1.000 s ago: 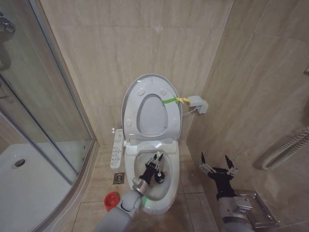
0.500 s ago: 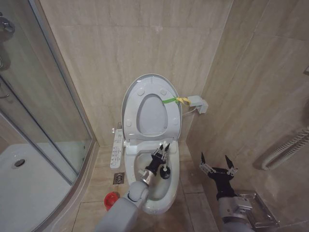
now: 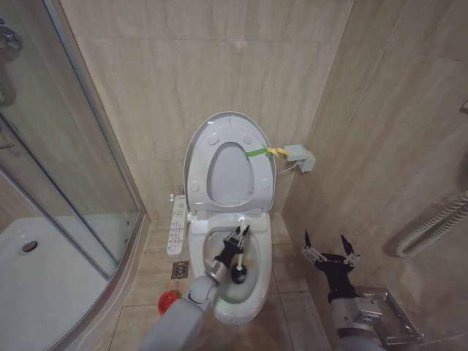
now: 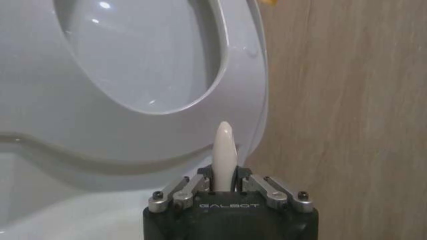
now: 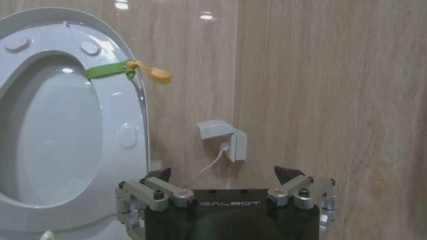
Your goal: Open the toilet lid, clean the toilet bowl with a toilet brush, close the toilet lid, and flush.
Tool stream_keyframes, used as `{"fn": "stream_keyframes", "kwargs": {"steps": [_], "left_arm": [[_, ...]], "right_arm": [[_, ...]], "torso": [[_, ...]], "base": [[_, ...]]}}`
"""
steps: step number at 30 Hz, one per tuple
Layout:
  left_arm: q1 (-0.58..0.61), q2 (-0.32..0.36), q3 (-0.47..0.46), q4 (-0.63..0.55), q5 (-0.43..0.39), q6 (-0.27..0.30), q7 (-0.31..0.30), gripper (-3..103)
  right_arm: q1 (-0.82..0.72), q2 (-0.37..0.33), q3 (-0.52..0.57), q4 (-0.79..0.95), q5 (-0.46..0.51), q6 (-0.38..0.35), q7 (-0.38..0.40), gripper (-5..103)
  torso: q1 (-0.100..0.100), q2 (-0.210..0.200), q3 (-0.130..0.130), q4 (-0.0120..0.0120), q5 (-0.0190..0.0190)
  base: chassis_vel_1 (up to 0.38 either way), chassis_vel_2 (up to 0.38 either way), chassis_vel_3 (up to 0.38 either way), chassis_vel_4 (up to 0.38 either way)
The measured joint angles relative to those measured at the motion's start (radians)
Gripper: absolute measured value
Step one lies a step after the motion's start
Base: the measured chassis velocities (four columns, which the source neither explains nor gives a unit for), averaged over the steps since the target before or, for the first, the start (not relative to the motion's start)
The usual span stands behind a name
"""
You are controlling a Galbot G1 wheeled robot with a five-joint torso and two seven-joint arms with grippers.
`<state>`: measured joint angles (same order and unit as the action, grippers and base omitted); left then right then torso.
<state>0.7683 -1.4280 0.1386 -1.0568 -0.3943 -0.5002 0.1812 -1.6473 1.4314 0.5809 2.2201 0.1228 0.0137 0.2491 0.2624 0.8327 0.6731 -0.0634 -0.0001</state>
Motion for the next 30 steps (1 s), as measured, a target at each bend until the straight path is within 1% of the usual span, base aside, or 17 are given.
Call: {"fn": "stream_keyframes", "kwargs": {"steps": [4,8,15,21,25,30], "left_arm": [[-0.016,-0.004,-0.003,-0.002,-0.002,-0.004,-0.010,22],[-0.033,-0.021,0.012,-0.044,-0.016,-0.022,-0.017,22],[-0.036,-0.041,0.031,-0.061,-0.017,-0.040,-0.012,22],[-0.034,-0.041,0.029,-0.022,-0.017,-0.042,0.007,22],[-0.037,-0.016,0.012,0.026,-0.020,-0.040,0.014,22],[-0.048,0.009,-0.006,0.049,-0.020,-0.042,0.018,22]], "right_arm": [[0.000,0.000,0.000,0.000,0.000,0.000,0.000,100],[0.000,0.000,0.000,0.000,0.000,0.000,0.000,100],[0.000,0.000,0.000,0.000,0.000,0.000,0.000,100],[0.000,0.000,0.000,0.000,0.000,0.000,0.000,100],[0.000,0.000,0.000,0.000,0.000,0.000,0.000,100],[0.000,0.000,0.000,0.000,0.000,0.000,0.000,100]], "torso": [[0.000,0.000,0.000,-0.0002,0.0001],[0.000,0.000,0.000,-0.0004,0.0000],[0.000,0.000,0.000,-0.0003,0.0001],[0.000,0.000,0.000,-0.0001,0.0000],[0.000,0.000,0.000,-0.0002,-0.0001],[0.000,0.000,0.000,0.0000,0.0000]], "base": [[0.000,0.000,0.000,0.000],[0.000,0.000,0.000,0.000],[0.000,0.000,0.000,0.000],[0.000,0.000,0.000,0.000],[0.000,0.000,0.000,0.000],[0.000,0.000,0.000,0.000]]}}
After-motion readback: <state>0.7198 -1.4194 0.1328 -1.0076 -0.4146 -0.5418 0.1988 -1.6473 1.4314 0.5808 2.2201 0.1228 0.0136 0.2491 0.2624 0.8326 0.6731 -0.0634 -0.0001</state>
